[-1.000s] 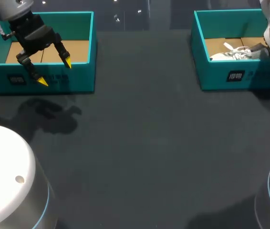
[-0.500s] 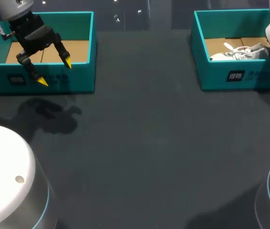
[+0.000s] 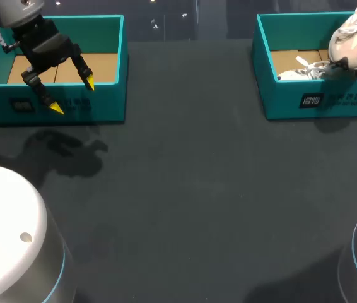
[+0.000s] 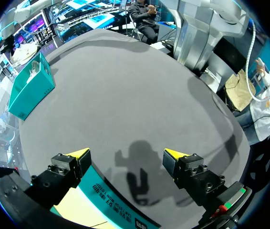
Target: Take the shoe out of the shoebox, open the shoe tongue, remove and reinsert the insole, then place the shoe into the shoebox
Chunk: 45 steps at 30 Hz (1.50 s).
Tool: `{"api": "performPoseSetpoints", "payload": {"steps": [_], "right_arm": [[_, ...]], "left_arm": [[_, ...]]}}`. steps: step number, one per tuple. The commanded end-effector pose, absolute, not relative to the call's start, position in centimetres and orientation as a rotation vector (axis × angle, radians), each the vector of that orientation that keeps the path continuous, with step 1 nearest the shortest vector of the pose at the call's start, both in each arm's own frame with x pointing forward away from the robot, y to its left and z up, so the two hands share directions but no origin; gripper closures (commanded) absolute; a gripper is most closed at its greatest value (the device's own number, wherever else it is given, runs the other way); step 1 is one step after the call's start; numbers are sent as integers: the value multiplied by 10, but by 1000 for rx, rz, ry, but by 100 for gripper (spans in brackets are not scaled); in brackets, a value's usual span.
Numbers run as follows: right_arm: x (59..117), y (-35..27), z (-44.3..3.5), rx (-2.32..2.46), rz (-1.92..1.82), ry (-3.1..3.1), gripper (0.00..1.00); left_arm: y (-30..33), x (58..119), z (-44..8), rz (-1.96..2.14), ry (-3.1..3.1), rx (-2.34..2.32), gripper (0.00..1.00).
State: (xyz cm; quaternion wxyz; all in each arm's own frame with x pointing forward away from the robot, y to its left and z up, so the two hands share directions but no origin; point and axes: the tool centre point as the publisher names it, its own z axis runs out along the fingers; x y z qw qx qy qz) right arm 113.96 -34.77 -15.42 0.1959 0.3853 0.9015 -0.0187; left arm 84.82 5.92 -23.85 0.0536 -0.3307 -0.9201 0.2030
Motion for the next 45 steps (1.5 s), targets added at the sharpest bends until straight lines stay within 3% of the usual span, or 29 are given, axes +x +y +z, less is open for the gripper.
{"api": "performPoseSetpoints", "payload": {"steps": [1,16,27,45], "right_arm": [[1140,-342,-148,1341,-42,2469,100],[1140,-343,-147,1442,3,2506,100],[1124,-347,-164,1820,17,2209,100],[1111,-345,-167,1948,-42,1988,100]], "left_arm": [[59,849,-238,613,-2794,-1006,0],[59,849,-238,613,-2794,-1006,0],[59,849,-238,613,-2794,-1006,0],[59,849,-238,613,-2794,-1006,0]]}}
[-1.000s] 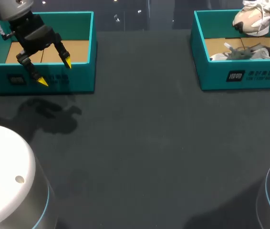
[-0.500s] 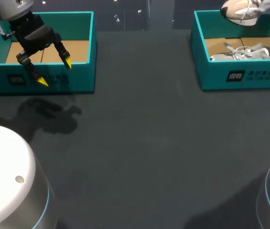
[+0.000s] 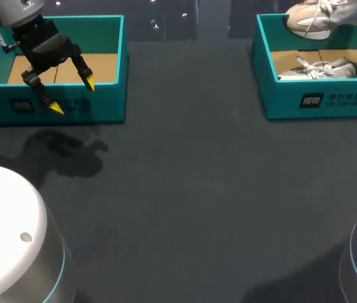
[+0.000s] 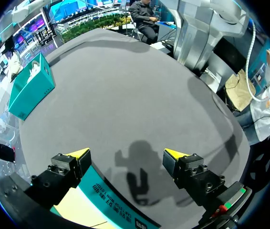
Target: Take the shoe out of the shoebox, open the shoe tongue, remove and reinsert the insole, then place the shoe into the shoebox
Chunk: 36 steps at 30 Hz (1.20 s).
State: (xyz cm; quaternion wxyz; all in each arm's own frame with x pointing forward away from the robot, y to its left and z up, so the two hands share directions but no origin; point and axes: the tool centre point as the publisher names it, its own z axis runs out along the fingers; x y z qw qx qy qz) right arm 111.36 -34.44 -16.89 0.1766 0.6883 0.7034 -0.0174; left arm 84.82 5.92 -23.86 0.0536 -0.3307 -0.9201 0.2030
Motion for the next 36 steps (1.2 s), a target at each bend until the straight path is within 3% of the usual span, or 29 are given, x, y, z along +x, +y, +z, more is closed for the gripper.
{"api": "performPoseSetpoints", "payload": {"steps": [1,36], "right_arm": [[1111,-345,-167,1948,-42,1988,100],[1130,-350,-238,2153,-275,1769,100]], "left_arm": [[59,849,-238,613,-2794,-1006,0],[59,849,-238,613,-2794,-1006,0]]}}
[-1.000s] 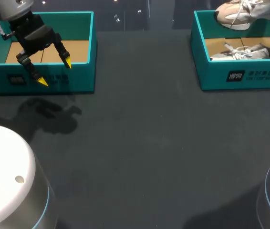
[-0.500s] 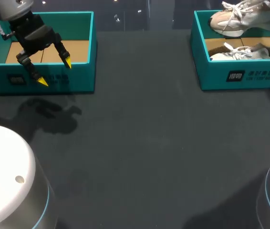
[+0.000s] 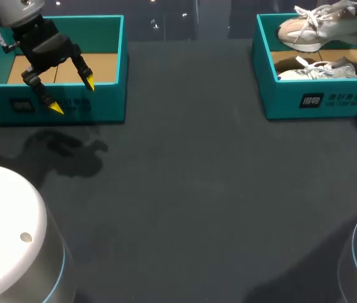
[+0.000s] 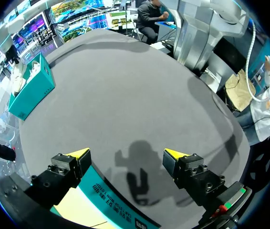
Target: Take the shoe out of the shoebox, open the shoe tongue, remove and reinsert the insole, then place the shoe into the shoebox
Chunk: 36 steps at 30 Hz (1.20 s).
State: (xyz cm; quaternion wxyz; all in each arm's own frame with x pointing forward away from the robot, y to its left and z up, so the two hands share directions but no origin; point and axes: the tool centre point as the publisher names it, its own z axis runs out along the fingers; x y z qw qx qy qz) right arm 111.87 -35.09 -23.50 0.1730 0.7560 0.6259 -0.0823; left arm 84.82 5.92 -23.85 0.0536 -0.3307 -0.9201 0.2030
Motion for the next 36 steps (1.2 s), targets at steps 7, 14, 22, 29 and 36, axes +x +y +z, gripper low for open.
{"api": "performPoseSetpoints", "payload": {"steps": [7,14,22,29,36], "right_arm": [[1137,-345,-249,2156,-264,1790,100],[1140,-343,-258,2161,-250,1803,100],[1140,-347,-268,2165,-253,1796,100],[1148,-344,-279,2141,-255,1824,100],[1154,-344,-287,2129,-252,1850,100]], "left_arm": [[59,849,-238,613,-2794,-1006,0],[59,849,-238,613,-2794,-1006,0],[59,849,-238,613,-2794,-1006,0],[59,849,-238,613,-2794,-1006,0],[59,849,-238,613,-2794,-1006,0]]}}
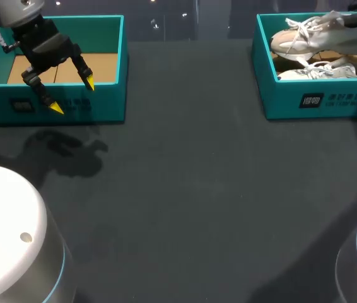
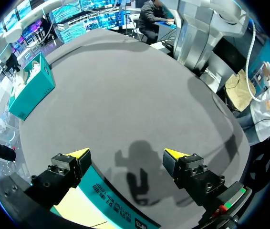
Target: Take the shoe out of the shoebox, open the shoe tongue, remove and reinsert the insole, then place the shoe into the shoebox
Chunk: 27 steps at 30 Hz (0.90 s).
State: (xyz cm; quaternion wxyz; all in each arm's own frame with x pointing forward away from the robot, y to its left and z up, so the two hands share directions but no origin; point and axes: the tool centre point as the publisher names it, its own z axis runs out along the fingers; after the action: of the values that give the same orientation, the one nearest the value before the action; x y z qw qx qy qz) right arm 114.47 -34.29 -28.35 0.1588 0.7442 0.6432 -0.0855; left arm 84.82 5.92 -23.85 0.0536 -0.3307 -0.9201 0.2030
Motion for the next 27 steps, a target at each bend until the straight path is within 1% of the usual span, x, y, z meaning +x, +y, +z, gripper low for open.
{"api": "performPoseSetpoints", "payload": {"steps": [1,27], "right_arm": [[1155,-344,-288,2128,-252,1851,100],[1156,-344,-322,2119,-250,1920,100]], "left_arm": [[59,849,-238,613,-2794,-1006,0],[59,849,-238,613,-2794,-1006,0]]}}
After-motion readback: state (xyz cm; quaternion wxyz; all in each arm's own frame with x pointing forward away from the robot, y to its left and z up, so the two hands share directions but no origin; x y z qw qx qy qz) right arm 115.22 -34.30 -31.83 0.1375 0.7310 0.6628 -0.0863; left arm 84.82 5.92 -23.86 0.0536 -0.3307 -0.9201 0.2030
